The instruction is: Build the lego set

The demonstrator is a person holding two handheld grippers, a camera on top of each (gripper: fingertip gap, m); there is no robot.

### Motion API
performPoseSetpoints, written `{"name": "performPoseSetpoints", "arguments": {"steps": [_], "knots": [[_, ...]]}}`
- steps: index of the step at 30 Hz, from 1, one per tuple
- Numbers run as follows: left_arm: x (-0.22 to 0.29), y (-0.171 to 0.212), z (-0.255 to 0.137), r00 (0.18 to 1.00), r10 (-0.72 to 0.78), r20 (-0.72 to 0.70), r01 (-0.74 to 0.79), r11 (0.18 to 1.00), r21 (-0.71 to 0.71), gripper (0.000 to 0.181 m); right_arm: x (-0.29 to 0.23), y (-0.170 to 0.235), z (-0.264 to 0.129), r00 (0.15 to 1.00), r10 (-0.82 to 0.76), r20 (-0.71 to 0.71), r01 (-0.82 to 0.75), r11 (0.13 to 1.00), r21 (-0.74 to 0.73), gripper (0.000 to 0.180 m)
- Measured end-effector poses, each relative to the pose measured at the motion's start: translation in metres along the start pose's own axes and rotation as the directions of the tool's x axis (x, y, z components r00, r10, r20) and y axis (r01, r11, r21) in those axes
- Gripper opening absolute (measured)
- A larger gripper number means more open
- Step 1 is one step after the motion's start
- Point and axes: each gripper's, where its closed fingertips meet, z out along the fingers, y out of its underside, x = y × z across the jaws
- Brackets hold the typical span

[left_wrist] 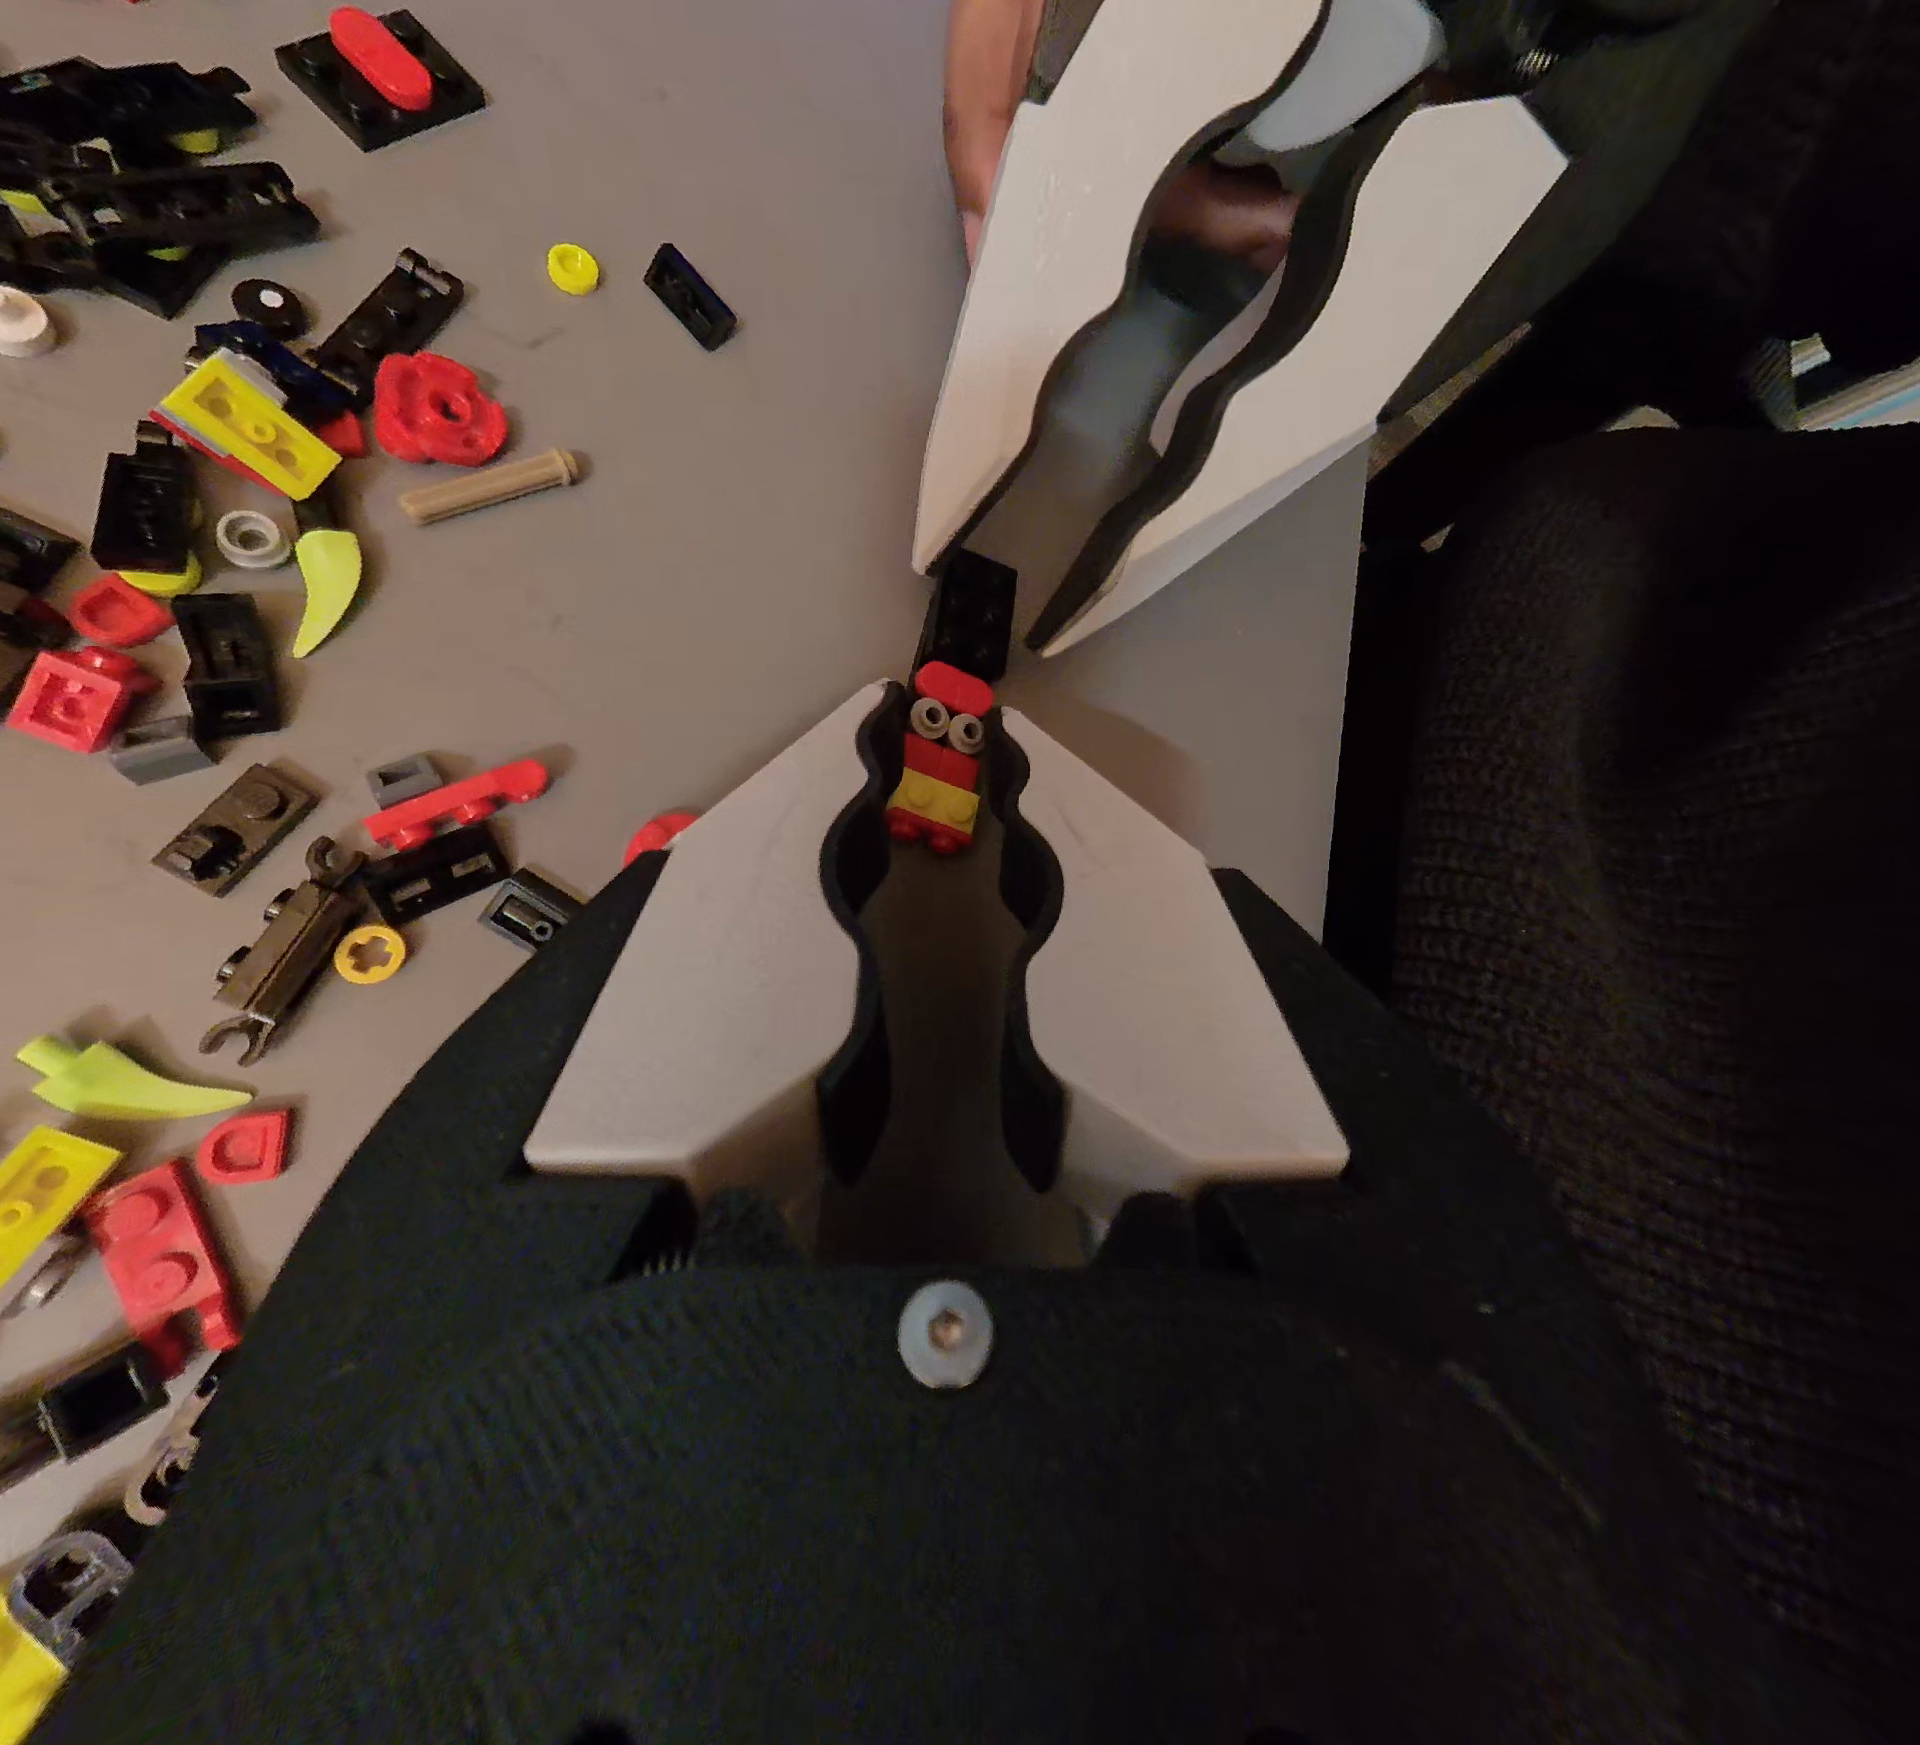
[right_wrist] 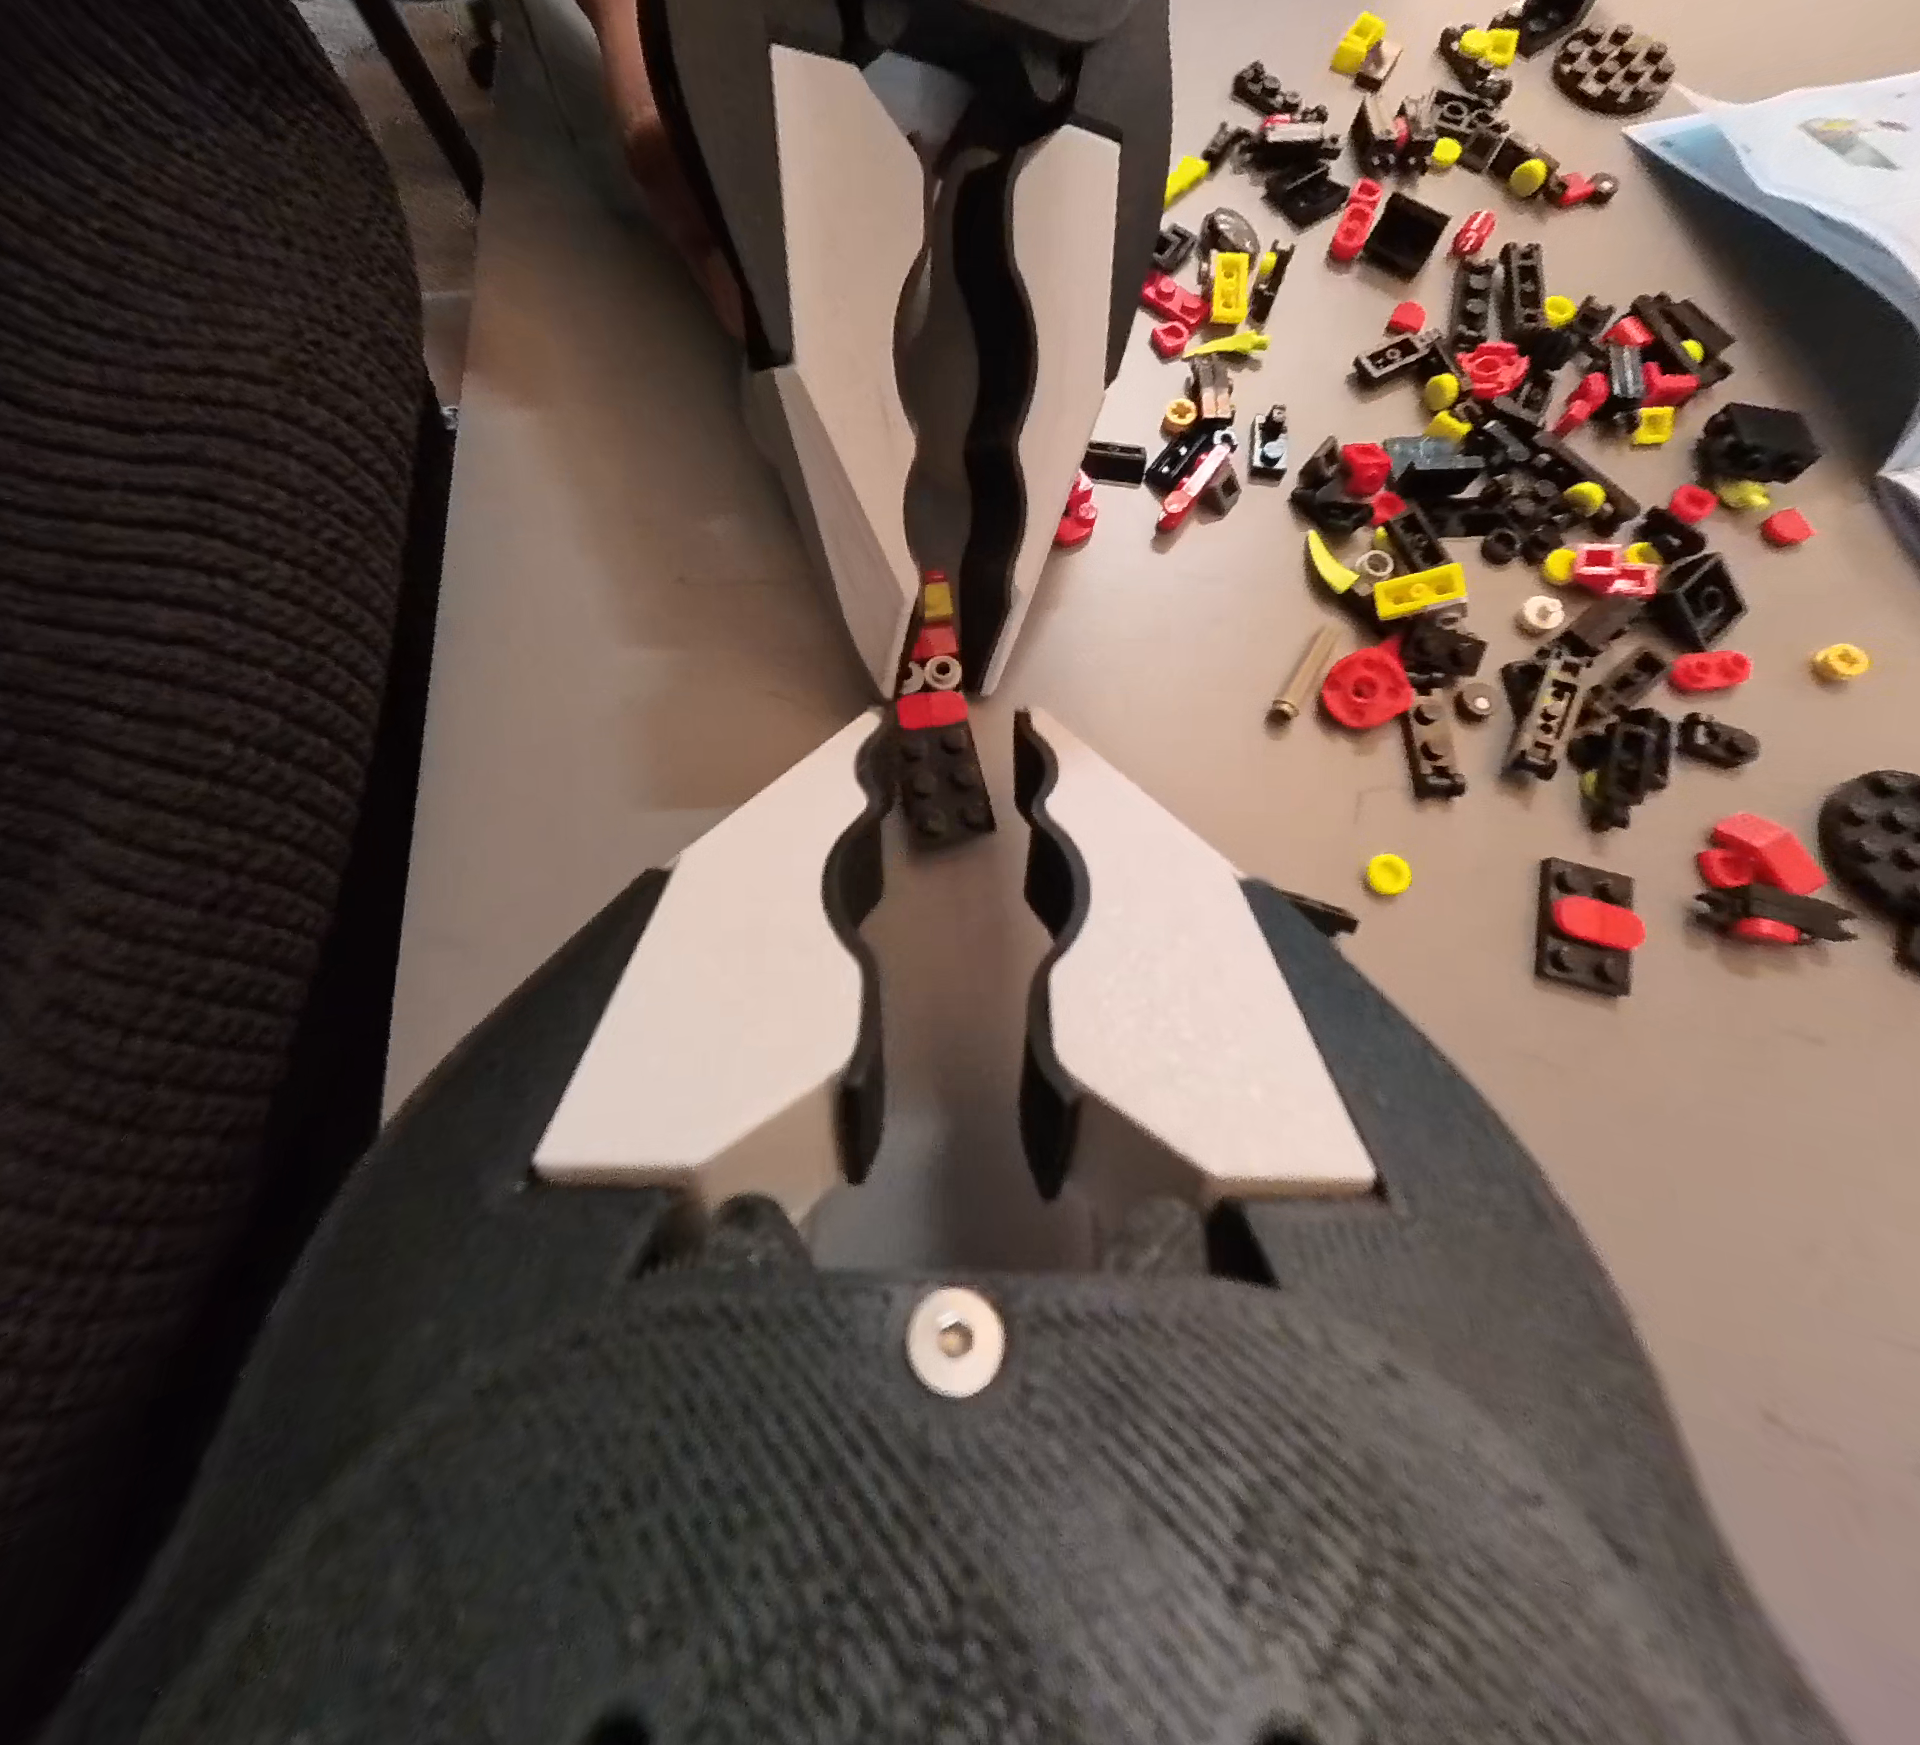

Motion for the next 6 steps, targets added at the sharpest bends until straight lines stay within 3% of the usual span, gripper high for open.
{"name": "performPoseSetpoints", "arguments": {"steps": [1, 6], "knots": [[0.0000, 0.0000, 0.0000, 1.000, 0.001, 0.001, -0.001, 1.000, 0.000, 0.013, -0.0004, 0.0014, 0.0004, 1.000, 0.002, 0.005, -0.002, 1.000, -0.006, 0.021], [0.0001, 0.0001, 0.0000, 1.000, 0.003, 0.001, -0.003, 1.000, 0.000, 0.013, -0.0031, 0.0052, 0.0031, 1.000, 0.008, 0.027, -0.007, 1.000, -0.027, 0.021]]}}
